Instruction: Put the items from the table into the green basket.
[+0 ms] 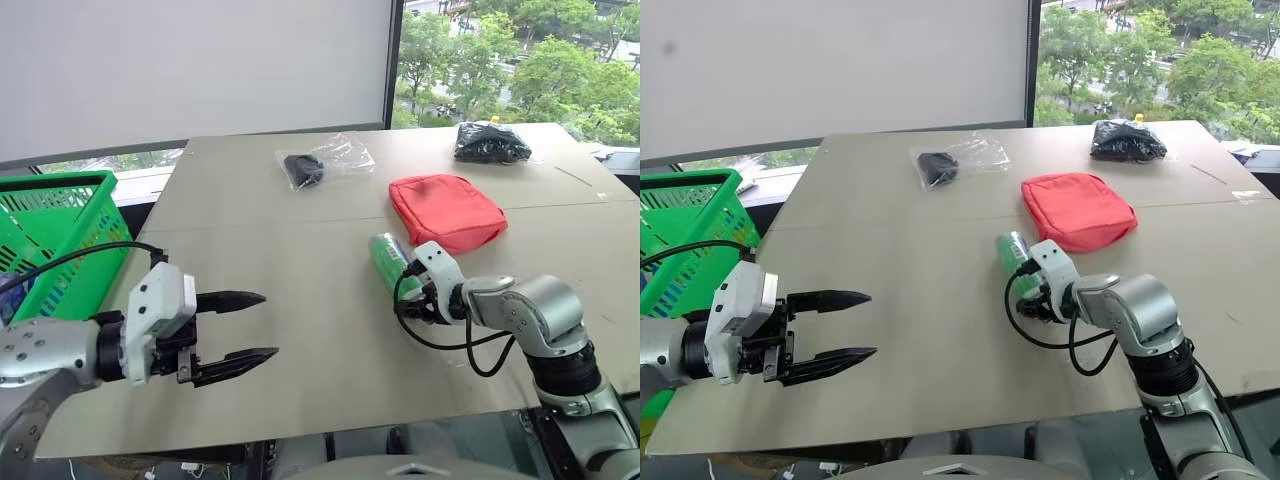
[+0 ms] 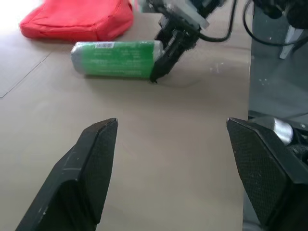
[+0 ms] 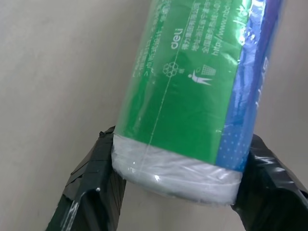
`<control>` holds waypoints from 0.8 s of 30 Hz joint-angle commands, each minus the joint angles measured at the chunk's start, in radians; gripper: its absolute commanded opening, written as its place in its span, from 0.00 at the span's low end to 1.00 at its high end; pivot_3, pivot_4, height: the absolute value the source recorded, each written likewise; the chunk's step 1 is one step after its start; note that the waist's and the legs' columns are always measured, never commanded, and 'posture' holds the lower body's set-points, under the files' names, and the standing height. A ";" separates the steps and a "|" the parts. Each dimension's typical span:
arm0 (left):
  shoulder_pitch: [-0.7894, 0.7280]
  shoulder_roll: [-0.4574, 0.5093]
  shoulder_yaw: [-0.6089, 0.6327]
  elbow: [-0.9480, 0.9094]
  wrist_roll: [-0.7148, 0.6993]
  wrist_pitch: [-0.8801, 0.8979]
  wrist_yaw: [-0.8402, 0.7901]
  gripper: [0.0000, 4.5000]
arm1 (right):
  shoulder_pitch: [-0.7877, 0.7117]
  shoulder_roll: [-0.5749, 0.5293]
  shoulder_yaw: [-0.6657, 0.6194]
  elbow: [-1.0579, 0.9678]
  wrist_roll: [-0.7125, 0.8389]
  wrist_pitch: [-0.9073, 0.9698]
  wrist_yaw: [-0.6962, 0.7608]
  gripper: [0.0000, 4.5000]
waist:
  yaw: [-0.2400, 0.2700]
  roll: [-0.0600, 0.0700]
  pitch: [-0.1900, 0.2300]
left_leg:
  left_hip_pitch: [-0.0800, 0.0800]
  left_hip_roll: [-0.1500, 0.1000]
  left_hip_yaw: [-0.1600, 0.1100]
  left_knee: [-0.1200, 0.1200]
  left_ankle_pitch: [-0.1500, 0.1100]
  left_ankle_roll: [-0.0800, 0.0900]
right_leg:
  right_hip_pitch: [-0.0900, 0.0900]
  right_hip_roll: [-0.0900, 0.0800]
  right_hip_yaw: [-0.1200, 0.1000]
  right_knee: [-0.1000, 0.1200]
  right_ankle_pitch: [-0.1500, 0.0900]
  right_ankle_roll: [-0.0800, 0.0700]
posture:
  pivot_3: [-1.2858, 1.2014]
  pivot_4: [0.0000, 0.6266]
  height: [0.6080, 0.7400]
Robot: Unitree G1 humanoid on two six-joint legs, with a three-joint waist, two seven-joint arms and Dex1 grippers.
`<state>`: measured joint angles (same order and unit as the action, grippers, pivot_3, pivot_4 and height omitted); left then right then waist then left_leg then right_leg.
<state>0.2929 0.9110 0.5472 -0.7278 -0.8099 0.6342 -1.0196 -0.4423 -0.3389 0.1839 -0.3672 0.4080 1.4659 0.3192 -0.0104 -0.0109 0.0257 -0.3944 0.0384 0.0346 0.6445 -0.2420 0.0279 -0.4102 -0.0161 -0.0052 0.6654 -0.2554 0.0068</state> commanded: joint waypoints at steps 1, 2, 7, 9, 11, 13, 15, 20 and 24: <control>-0.115 -0.132 -0.088 0.017 -0.059 0.047 0.240 0.83 | -0.022 0.008 0.009 -0.048 -0.010 -0.320 0.090 0.51 | 0.001 0.002 0.001 | 0.000 0.000 0.000 0.000 0.000 0.000 | 0.000 0.000 0.000 0.000 0.000 0.000 | 0.54 0.00 1.00; -0.147 -0.180 -0.110 0.026 -0.077 0.072 0.313 0.83 | -0.021 0.007 0.021 -0.049 -0.021 -0.394 0.111 0.51 | 0.001 0.002 0.001 | -0.001 0.000 0.000 0.001 0.000 0.000 | 0.000 0.000 0.001 0.001 0.000 0.000 | 0.54 0.00 1.00; -0.286 -0.447 -0.129 0.138 -0.306 0.075 0.548 0.83 | -0.020 0.045 0.046 -0.051 -0.014 -0.720 0.256 0.51 | 0.002 -0.002 -0.001 | -0.003 0.000 -0.001 0.003 0.000 0.000 | 0.000 0.000 0.000 0.000 0.001 0.000 | 0.54 0.00 1.00; -0.335 -0.514 -0.133 0.174 -0.353 0.065 0.602 0.83 | -0.017 0.030 0.073 -0.050 -0.035 -0.826 0.321 0.51 | 0.003 -0.004 -0.002 | -0.003 0.000 -0.001 0.004 0.000 0.000 | 0.000 0.000 0.000 0.000 0.001 0.000 | 0.54 0.00 1.00; -0.372 -0.561 -0.146 0.192 -0.397 0.057 0.644 0.83 | -0.020 0.015 0.100 -0.032 -0.068 -0.919 0.369 0.51 | 0.007 -0.004 -0.002 | -0.003 0.000 -0.002 0.004 0.000 0.000 | 0.001 0.000 0.000 0.000 0.001 0.000 | 0.54 0.00 1.00; -0.392 -0.581 -0.176 0.191 -0.426 0.064 0.653 0.83 | -0.025 0.002 0.124 -0.013 -0.094 -0.990 0.406 0.51 | 0.009 -0.004 -0.002 | -0.002 -0.001 -0.002 0.005 0.000 0.000 | 0.002 0.000 0.000 0.000 0.001 0.000 | 0.54 0.00 1.00; -0.394 -0.584 -0.206 0.174 -0.458 0.073 0.628 0.83 | -0.027 -0.012 0.145 0.000 -0.125 -1.043 0.429 0.51 | 0.010 -0.004 -0.002 | -0.002 -0.001 -0.002 0.005 0.000 0.000 | 0.002 0.000 0.000 0.000 0.001 0.000 | 0.54 0.00 1.00; -0.376 -0.546 -0.277 0.165 -0.477 0.100 0.570 0.83 | -0.029 -0.032 0.161 0.030 -0.157 -1.130 0.481 0.51 | 0.015 -0.004 -0.001 | -0.001 -0.001 -0.002 0.005 0.000 0.000 | 0.002 0.001 0.000 0.001 0.001 -0.001 | 0.54 0.00 1.00; -0.398 -0.546 -0.293 0.205 -0.450 0.076 0.565 0.77 | -0.031 -0.030 0.161 0.046 -0.166 -1.153 0.498 0.51 | 0.020 -0.003 -0.001 | -0.001 -0.001 -0.002 0.005 0.000 0.000 | 0.002 0.002 0.000 0.001 0.001 -0.001 | 0.54 0.00 1.00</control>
<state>-0.0769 0.3612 0.2739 -0.5106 -1.2557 0.7213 -0.4315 -0.4463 -0.3798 0.3523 -0.3032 0.2418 0.3435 0.8088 0.0098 -0.0143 0.0244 -0.3950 0.0379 0.0324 0.6495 -0.2422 0.0279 -0.4081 -0.0141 -0.0054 0.6663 -0.2544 0.0058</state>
